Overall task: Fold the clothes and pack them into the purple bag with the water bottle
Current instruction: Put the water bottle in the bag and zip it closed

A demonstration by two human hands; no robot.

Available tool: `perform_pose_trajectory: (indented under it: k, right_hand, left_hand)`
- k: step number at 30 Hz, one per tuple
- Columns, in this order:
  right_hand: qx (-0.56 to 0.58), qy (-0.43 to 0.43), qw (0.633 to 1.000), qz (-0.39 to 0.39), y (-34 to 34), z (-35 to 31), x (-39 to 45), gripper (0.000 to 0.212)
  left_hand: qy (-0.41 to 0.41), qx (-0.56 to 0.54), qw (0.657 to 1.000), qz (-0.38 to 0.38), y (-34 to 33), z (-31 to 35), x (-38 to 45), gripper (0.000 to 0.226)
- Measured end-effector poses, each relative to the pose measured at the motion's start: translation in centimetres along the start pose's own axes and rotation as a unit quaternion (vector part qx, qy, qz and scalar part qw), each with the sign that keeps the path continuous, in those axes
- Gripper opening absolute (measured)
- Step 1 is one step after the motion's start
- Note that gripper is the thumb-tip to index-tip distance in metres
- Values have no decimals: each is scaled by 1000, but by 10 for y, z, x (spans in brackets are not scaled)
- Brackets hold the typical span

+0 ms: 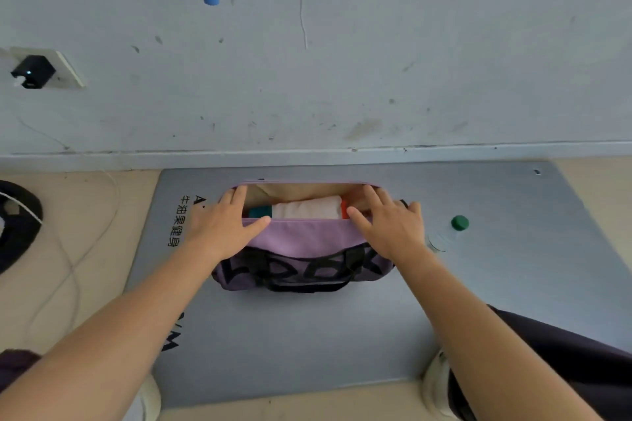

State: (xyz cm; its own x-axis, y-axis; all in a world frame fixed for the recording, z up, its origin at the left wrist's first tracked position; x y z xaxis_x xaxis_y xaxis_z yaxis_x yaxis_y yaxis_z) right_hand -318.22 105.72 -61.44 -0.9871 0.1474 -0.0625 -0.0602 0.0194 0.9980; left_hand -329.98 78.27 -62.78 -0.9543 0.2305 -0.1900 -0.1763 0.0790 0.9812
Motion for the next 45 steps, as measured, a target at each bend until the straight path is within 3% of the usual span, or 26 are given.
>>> perform_pose_trajectory:
  k: [2, 4, 6, 8, 9, 11, 12, 13, 16, 19, 24, 28, 31, 35, 38, 40, 42, 44, 45]
  right_hand:
    - [55, -28, 997, -49, -18, 8, -18, 62]
    - [153, -59, 983, -86, -35, 21, -34, 59]
    - [285, -114, 952, -15, -45, 45, -48, 44]
    - [359, -236, 892, 140, -55, 79, -64, 31]
    - [380, -317, 845, 204, -61, 95, -74, 33]
    - [424, -442, 743, 269, -78, 125, -87, 51]
    - [449, -469, 709, 275, -89, 138, -87, 63]
    - [470, -471, 698, 266, -100, 150, -84, 76]
    - [507, -410, 728, 211, -130, 174, -64, 95]
    - [525, -363, 749, 176, -157, 182, -46, 78]
    - [485, -344, 781, 193, -163, 187, -38, 61]
    - [509, -350, 748, 243, -129, 183, -44, 44]
    - [534, -299, 734, 293, -72, 169, -44, 42]
    - [595, -199, 700, 342, 21, 131, -39, 33]
    - [677, -147, 661, 289, 65, 86, -40, 33]
    - [735, -109, 634, 212, 72, 55, -45, 56]
    - [797, -69, 590, 109, 57, 25, -54, 76]
    - [833, 14, 554, -4, 32, -6, -68, 75]
    - [840, 44, 539, -45, 17, -19, -75, 73]
  left_hand:
    - [-3, -15, 998, -68, -19, 23, -8, 88]
    - [-11, 39, 992, -118, -31, 48, -14, 83]
    - [-50, 95, 992, -61, -26, 78, -16, 72]
    - [-99, 52, 994, 18, -14, 117, -19, 63]
    - [-123, -4, 992, 35, -11, 138, -22, 58]
    - [-158, -162, 974, -18, -12, 180, -26, 47]
    - [-170, -218, 959, -64, -15, 202, -29, 46]
    - [-183, -251, 946, -94, -19, 222, -32, 46]
    - [-192, -273, 938, -91, -38, 264, -30, 41]
    - [-161, -292, 939, -90, -59, 282, -21, 39]
    - [-142, -326, 929, -100, -77, 277, -16, 37]
    - [-123, -381, 912, -91, -67, 268, -16, 25]
    - [-137, -426, 888, -100, -40, 271, -21, 18]
    - [-188, -445, 857, -179, 7, 266, -40, 63]
    - [-172, -536, 792, -235, 38, 243, -71, 54]
    - [-145, -605, 737, -264, 41, 217, -89, 48]
    - [-134, -667, 637, -361, 33, 186, -106, 52]
    - [-138, -699, 513, -479, 20, 158, -124, 59]
    - [-139, -695, 482, -515, 11, 145, -129, 60]
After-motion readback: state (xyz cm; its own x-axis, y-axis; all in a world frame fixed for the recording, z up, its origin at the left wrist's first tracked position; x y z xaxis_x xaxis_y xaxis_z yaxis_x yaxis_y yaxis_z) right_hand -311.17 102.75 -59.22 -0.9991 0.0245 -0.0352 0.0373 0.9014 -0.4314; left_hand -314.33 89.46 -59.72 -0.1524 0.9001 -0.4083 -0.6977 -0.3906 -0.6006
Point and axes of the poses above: each hand's wrist, its own x-axis towards the middle knuckle, its own y-axis out of the back of the hand, z = x × y, the point moved 3 cm from there along x, towards the middle knuckle, and after that the axes turned 11 degrees about y, right-handed, at the moved point
